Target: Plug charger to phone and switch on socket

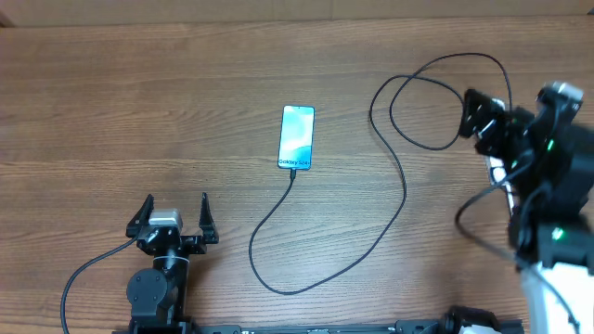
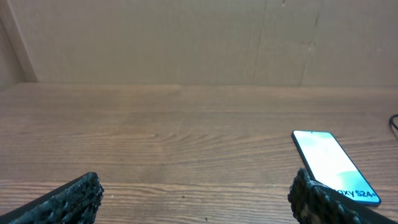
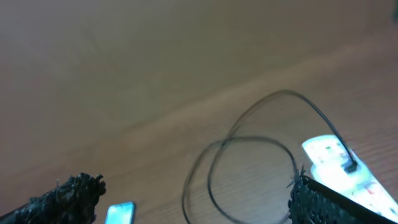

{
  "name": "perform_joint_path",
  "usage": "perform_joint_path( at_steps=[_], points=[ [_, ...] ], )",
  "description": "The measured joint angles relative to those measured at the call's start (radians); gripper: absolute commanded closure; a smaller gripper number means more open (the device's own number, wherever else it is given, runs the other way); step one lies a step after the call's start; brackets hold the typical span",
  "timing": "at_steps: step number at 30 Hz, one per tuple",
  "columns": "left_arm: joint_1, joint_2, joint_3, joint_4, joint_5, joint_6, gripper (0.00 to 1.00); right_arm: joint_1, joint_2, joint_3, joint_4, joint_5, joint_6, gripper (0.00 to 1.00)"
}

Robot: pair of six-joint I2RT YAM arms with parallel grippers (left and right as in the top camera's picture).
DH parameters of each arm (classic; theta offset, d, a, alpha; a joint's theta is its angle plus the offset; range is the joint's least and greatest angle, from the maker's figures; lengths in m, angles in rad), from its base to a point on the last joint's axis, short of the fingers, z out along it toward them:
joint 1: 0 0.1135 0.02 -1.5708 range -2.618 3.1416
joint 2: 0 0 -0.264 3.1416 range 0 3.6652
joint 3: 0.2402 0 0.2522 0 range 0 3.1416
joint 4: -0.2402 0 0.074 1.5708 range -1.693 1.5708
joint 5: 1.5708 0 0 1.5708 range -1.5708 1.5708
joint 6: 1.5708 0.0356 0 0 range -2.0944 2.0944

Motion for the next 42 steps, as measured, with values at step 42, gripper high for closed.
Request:
perform_joint_path(
  at_steps=[42],
  points=[
    [0.000,0.000,0.000,-0.001,0.000,0.000,0.00,0.125,-0.847,-0.817,0.178,0.143,-0.052,0.00]
  ],
)
